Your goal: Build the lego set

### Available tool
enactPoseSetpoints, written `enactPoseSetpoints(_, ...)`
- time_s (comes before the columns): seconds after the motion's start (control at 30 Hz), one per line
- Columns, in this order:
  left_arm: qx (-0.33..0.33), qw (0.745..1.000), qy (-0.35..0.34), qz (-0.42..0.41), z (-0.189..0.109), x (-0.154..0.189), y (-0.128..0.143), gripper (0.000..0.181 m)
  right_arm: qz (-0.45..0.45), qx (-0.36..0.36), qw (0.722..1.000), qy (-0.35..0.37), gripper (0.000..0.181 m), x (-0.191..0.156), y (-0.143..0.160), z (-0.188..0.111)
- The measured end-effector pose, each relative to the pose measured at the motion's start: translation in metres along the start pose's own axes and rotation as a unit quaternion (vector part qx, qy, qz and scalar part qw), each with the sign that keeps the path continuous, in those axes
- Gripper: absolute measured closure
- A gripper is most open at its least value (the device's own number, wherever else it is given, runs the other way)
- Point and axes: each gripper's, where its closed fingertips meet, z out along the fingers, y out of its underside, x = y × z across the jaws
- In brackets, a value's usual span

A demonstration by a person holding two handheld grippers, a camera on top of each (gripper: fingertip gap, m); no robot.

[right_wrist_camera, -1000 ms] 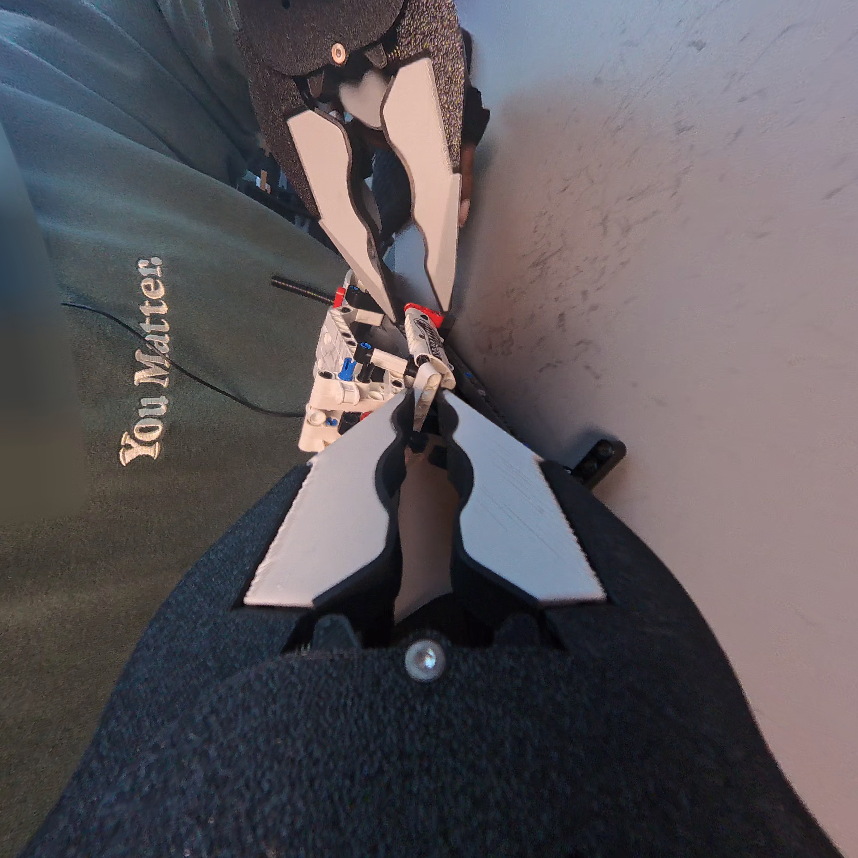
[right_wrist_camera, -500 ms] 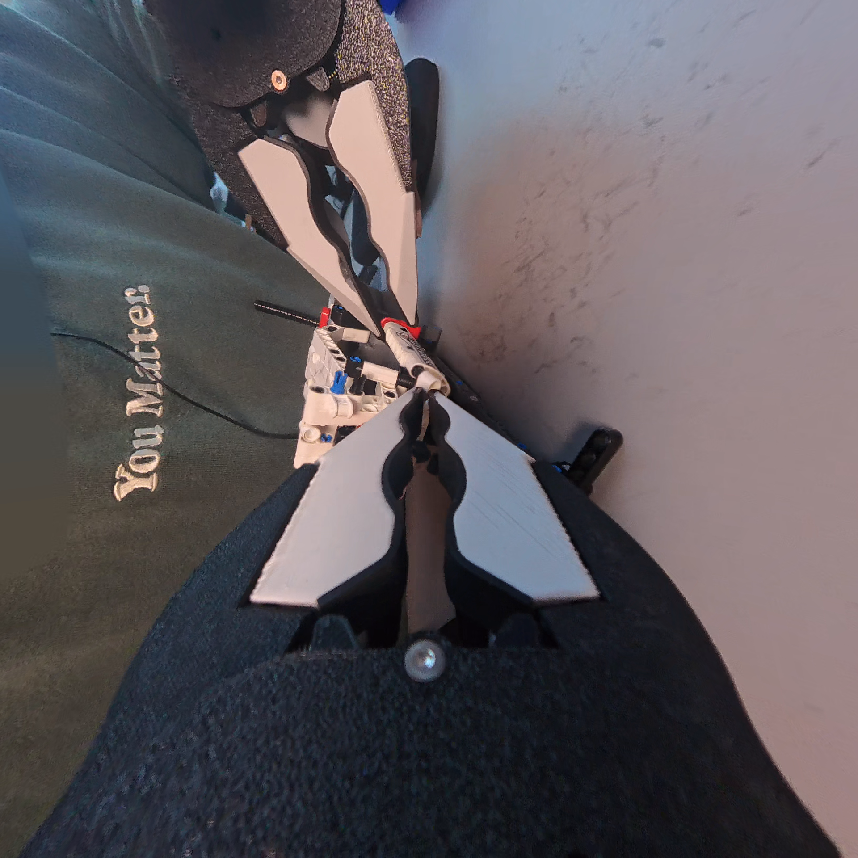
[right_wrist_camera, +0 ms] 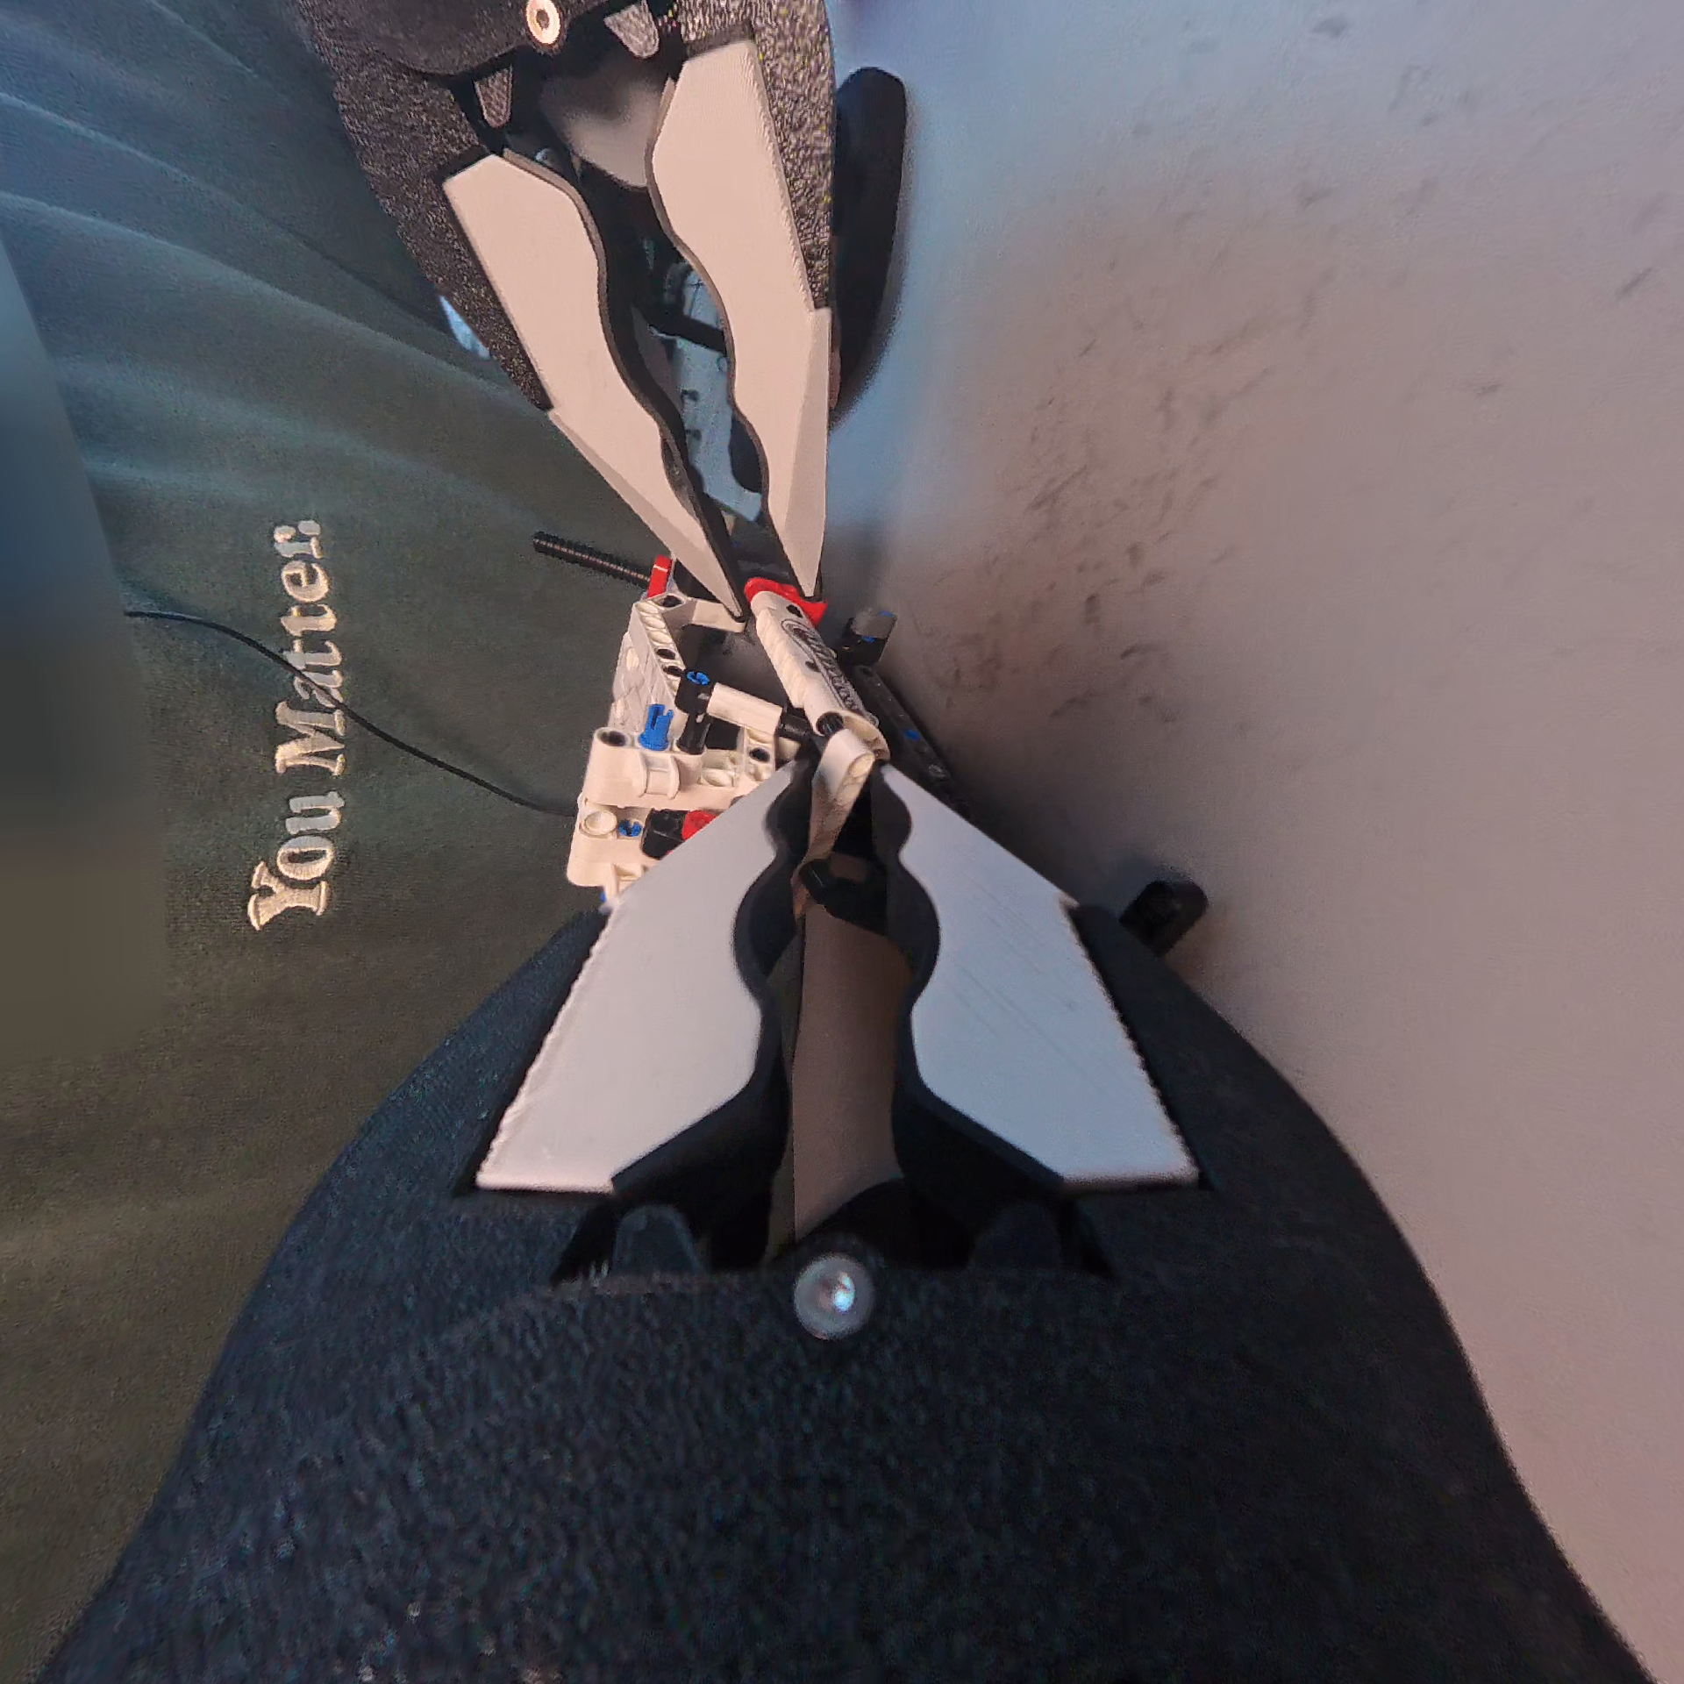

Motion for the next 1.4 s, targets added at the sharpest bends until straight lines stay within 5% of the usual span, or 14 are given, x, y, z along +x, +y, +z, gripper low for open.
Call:
enactPoseSetpoints(0.3,0.011,1.000,-0.003,0.008,0.0014,0.0007,0.0009,0.168,0.062,0.022,0.997,-0.050,0.173,-0.0006,0.0017,0.0023)
enactPoseSetpoints(0.63,0.036,0.999,0.001,0.004,0.0012,0.0047,0.0018,0.169,0.050,0.013,0.997,0.055,0.174,-0.0010,0.0025,0.0055)
enactPoseSetpoints(1.07,0.041,0.999,0.003,0.003,0.0004,0.0070,-0.0022,0.169,0.027,0.002,0.998,0.052,0.174,0.0000,0.0066,0.0057)
enactPoseSetpoints(1.4,0.011,0.995,-0.009,0.100,0.0022,0.0057,0.0020,0.170,0.056,0.019,0.998,0.005,0.174,-0.0009,0.0077,0.0058)
